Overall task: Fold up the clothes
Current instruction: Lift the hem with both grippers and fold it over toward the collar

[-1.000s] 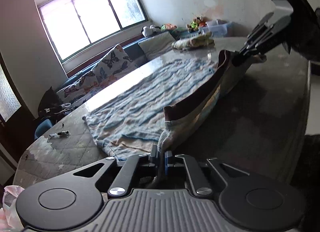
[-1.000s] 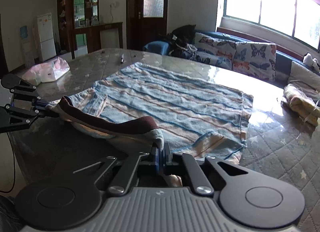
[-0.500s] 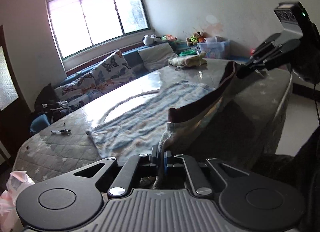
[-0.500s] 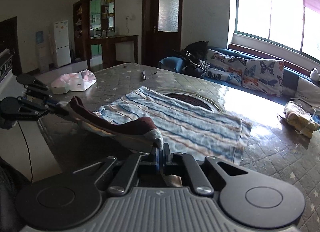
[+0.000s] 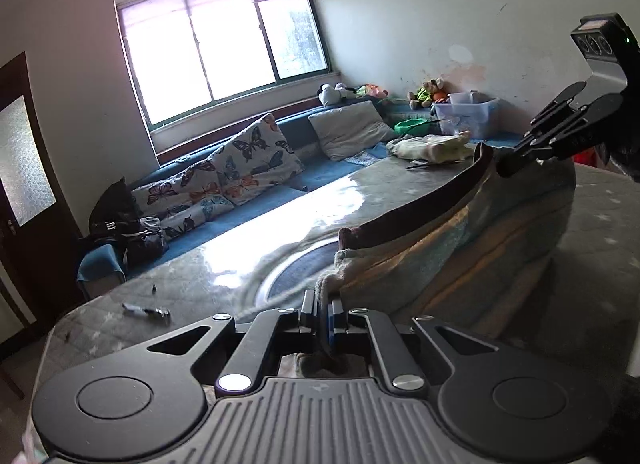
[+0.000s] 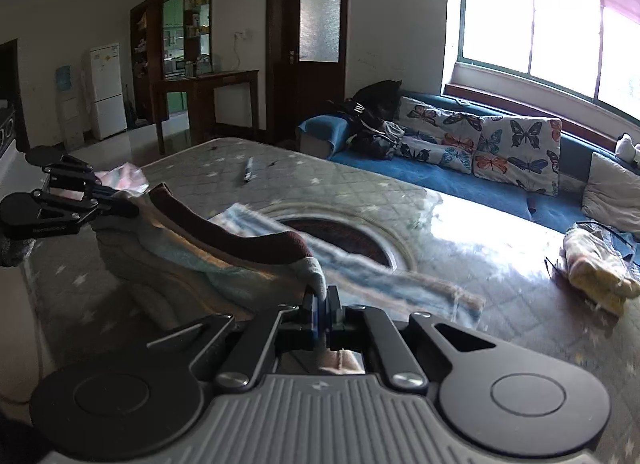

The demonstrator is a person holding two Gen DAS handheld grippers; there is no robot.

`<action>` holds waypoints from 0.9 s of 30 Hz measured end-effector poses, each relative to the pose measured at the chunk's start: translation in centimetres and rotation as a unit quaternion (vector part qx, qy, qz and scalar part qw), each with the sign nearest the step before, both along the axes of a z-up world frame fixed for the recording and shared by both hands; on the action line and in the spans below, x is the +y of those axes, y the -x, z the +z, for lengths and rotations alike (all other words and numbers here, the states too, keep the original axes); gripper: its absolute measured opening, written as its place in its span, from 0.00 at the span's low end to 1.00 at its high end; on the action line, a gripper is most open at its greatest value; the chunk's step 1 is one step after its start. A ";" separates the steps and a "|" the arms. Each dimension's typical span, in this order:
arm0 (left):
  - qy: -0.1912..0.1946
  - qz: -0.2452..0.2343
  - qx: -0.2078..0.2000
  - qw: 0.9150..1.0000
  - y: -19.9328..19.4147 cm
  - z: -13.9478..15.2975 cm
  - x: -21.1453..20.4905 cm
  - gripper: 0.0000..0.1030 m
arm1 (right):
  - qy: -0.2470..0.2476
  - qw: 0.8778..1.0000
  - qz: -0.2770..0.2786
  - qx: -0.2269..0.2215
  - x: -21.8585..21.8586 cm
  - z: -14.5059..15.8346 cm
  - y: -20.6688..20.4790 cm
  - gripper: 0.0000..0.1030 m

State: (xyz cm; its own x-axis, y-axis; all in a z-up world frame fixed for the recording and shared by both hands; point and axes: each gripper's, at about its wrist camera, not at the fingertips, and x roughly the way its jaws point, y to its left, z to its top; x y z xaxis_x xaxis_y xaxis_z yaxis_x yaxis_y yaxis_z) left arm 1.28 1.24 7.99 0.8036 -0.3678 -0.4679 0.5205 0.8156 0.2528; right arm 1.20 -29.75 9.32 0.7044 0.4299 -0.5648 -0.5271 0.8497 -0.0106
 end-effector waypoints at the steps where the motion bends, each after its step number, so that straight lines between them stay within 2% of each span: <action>1: -0.004 0.001 0.003 1.000 -1.4 -0.1 -0.1 0.05 | 0.005 1.000 -0.001 0.001 0.1 0.0 -1.4 0.03; 7: -0.019 0.011 0.048 0.999 -9.6 -1.6 -0.4 0.05 | 0.028 0.999 -0.009 0.016 0.9 -1.2 -8.7 0.03; 13: -0.031 0.028 0.094 0.995 -15.4 -5.1 -0.5 0.05 | 0.047 0.997 -0.028 0.053 2.1 -5.1 -15.2 0.03; 18: -0.026 0.049 0.119 0.991 -17.7 -7.1 0.0 0.07 | 0.031 0.995 -0.056 0.075 2.4 -8.2 -18.0 0.04; 21: -0.025 0.061 0.127 0.990 -18.6 -7.9 0.2 0.09 | 0.014 0.992 -0.077 0.095 2.1 -9.7 -19.5 0.08; 23: -0.023 0.069 0.131 0.989 -19.1 -8.3 0.3 0.10 | 0.011 0.991 -0.085 0.100 2.1 -10.2 -20.1 0.16; 25: -0.024 0.078 0.129 0.988 -19.6 -8.4 0.2 0.11 | 0.009 0.990 -0.094 0.101 2.0 -10.7 -20.5 0.17; 27: -0.024 0.087 0.128 0.988 -20.0 -8.3 0.3 0.21 | 0.004 0.990 -0.101 0.101 1.7 -10.8 -20.7 0.22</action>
State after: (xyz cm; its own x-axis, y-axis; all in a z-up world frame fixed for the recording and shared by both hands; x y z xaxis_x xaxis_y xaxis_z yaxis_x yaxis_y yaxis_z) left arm 21.31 1.49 -0.34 0.7059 -0.2075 -0.6772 0.4254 0.8887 0.1711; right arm 21.93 -28.02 -1.45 0.6485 0.2874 -0.7049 -0.3388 0.9382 0.0709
